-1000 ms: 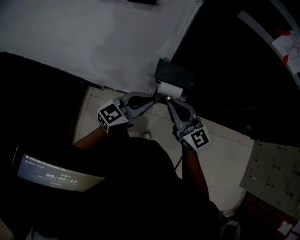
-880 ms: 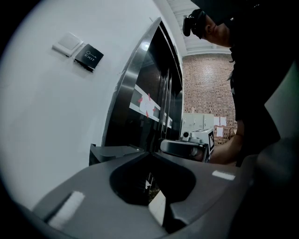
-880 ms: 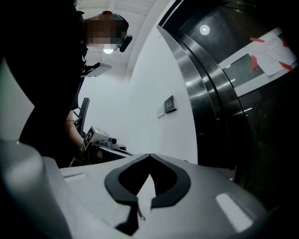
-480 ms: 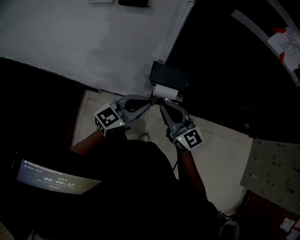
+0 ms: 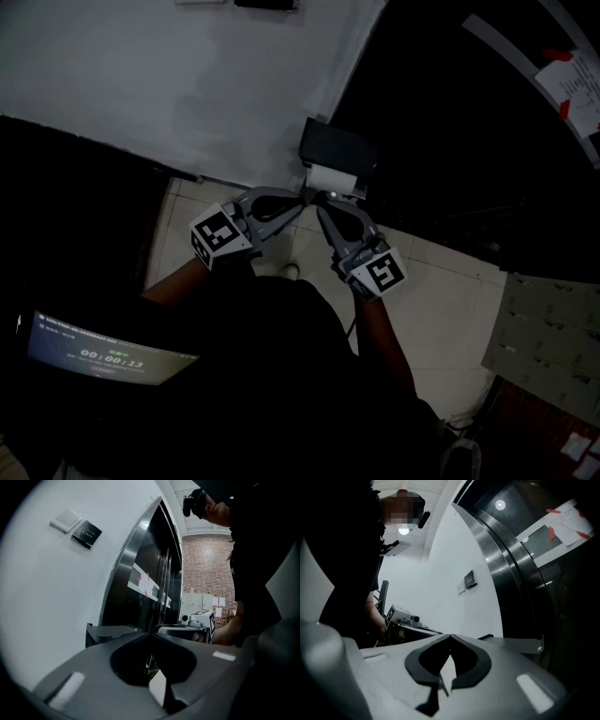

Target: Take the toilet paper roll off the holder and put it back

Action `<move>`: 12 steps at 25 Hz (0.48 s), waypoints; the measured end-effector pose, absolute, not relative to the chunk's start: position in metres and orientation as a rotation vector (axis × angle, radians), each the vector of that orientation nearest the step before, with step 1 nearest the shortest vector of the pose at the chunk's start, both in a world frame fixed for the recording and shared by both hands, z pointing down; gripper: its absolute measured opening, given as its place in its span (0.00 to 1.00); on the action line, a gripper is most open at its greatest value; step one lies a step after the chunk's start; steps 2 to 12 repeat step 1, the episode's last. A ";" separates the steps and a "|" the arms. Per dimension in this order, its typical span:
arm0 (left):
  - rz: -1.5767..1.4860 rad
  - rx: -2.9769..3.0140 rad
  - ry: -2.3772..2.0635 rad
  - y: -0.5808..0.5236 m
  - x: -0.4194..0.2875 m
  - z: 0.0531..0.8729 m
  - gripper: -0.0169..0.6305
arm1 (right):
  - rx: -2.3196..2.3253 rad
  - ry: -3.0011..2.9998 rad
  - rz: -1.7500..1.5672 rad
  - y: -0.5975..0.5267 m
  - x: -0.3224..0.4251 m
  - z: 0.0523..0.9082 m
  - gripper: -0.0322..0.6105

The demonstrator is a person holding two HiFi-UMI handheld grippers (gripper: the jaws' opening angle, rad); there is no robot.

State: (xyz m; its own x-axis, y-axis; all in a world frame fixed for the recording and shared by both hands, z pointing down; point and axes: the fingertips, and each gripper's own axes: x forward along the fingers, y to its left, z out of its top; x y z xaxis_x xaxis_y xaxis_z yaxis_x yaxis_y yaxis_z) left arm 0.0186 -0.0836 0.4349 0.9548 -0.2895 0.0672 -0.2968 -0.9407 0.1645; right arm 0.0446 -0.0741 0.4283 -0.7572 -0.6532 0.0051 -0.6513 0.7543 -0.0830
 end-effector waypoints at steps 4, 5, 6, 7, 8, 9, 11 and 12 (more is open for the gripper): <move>0.064 2.930 -0.442 -0.084 0.019 0.434 0.03 | -1.086 2.921 -0.122 -0.074 0.045 0.428 0.05; 0.064 2.930 -0.442 -0.084 0.019 0.434 0.03 | -1.086 2.921 -0.122 -0.074 0.045 0.428 0.05; 0.064 2.930 -0.442 -0.084 0.019 0.434 0.03 | -1.086 2.921 -0.122 -0.074 0.045 0.428 0.05; 0.064 2.930 -0.442 -0.084 0.019 0.434 0.03 | -1.086 2.921 -0.122 -0.074 0.045 0.428 0.05; 0.064 2.930 -0.442 -0.084 0.019 0.434 0.03 | -1.086 2.921 -0.122 -0.074 0.045 0.428 0.05; 0.064 2.930 -0.442 -0.084 0.019 0.434 0.03 | -1.086 2.921 -0.122 -0.074 0.045 0.428 0.05; 0.064 2.930 -0.442 -0.084 0.019 0.434 0.03 | -1.086 2.921 -0.122 -0.074 0.045 0.428 0.05; 0.064 2.930 -0.442 -0.084 0.019 0.434 0.03 | -1.086 2.921 -0.122 -0.074 0.045 0.428 0.05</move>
